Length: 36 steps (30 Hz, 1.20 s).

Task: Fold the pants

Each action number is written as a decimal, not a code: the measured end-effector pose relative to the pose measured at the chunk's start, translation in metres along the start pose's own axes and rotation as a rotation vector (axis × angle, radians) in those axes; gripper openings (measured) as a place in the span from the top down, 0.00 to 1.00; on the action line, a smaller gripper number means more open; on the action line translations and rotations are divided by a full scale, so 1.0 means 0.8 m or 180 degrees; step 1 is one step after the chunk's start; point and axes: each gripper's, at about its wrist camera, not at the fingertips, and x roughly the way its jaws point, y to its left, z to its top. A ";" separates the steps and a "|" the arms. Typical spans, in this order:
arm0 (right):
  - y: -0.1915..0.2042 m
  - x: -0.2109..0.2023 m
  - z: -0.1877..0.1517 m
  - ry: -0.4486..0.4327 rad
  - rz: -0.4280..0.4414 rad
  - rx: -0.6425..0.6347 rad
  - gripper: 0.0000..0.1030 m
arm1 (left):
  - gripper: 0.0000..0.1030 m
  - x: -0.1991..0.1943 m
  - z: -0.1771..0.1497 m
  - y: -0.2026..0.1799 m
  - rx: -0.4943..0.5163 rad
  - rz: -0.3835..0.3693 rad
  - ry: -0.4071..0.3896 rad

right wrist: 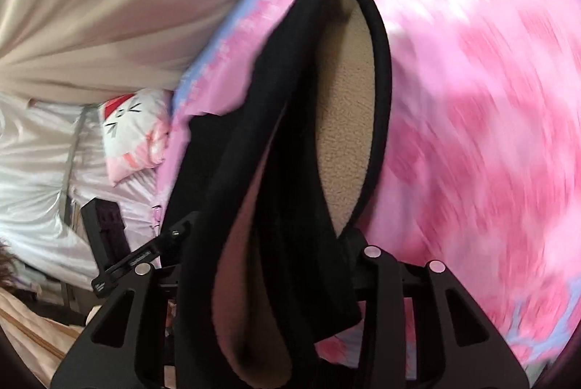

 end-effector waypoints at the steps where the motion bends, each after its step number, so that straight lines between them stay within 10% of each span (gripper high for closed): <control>1: -0.009 0.004 -0.003 -0.0010 -0.0032 0.0042 0.52 | 0.62 0.004 -0.006 0.003 -0.0032 0.0021 0.0010; 5: -0.027 0.012 0.000 -0.0057 0.0144 0.0191 0.34 | 0.09 0.020 -0.016 0.026 -0.0440 0.0296 -0.0014; 8: -0.022 0.016 0.005 0.0041 0.0137 0.0083 0.31 | 0.05 0.022 -0.016 0.038 -0.0618 0.0315 -0.0096; 10: -0.024 0.017 0.009 0.0108 0.0058 0.0080 0.50 | 0.05 0.027 -0.012 0.025 -0.0407 0.0441 -0.0004; 13: -0.025 0.017 0.008 0.0126 0.0012 0.0069 0.57 | 0.37 0.031 -0.003 0.002 -0.0051 0.0341 0.0213; 19: -0.011 0.017 0.005 0.0070 -0.0110 0.0107 0.61 | 0.68 0.022 0.014 -0.026 0.0118 0.0602 0.0446; 36: 0.111 -0.046 0.051 -0.0147 0.0054 -0.0330 0.63 | 0.73 -0.065 0.089 -0.065 0.0146 0.0519 0.0350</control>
